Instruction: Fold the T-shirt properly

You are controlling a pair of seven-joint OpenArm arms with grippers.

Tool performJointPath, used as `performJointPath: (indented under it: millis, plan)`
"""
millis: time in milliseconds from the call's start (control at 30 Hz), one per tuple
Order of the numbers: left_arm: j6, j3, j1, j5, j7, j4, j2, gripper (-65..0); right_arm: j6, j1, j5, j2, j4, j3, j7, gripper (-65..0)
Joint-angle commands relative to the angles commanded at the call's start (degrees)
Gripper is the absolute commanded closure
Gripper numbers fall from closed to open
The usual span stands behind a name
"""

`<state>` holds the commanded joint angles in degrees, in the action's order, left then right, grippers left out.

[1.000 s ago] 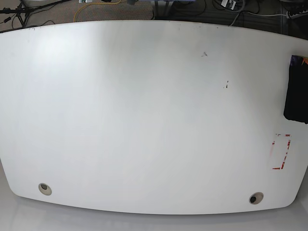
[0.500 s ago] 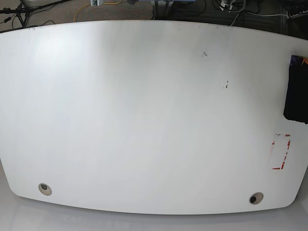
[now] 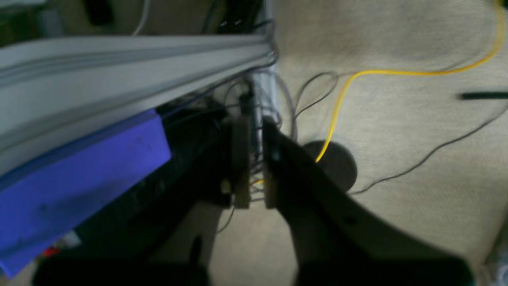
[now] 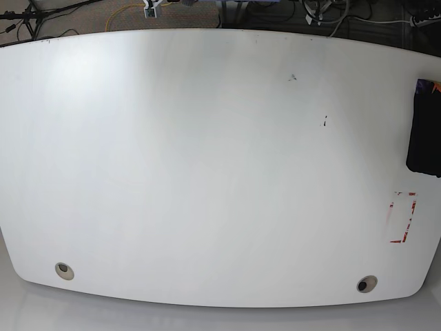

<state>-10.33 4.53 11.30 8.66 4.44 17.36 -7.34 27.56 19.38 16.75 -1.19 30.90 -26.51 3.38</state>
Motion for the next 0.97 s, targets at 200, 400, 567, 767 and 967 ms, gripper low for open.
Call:
performJointPath:
  millis: [200, 400, 567, 767, 967]
  plan:
    - [2.55, 0.0, -0.88, -0.09, 0.26, -0.26, 0.09, -33.6, -1.49, -3.6, 0.62, -1.58, -5.45, 0.0, 0.0, -5.4]
    - [5.71, 0.09, -0.7, -0.62, 0.18, -0.26, 0.09, -33.8, -1.49, -4.4, 0.79, -1.67, -6.15, 0.09, 0.0, -5.5]
    - [5.8, 0.7, -0.44, -0.97, 0.0, -0.26, 0.09, -33.8, -1.41, -4.66, 0.88, -1.67, -6.33, 0.09, 0.0, -5.5]
    - [5.89, 0.7, -0.09, -1.05, 0.0, -0.26, 0.09, -33.8, -1.23, -4.66, 0.88, -1.67, -6.42, 0.18, 0.0, -5.5]
    - [5.89, 0.79, 0.0, -1.23, 0.0, -0.18, 0.09, -33.8, -1.23, -4.66, 0.88, -1.67, -6.42, 0.18, 0.0, -5.5]
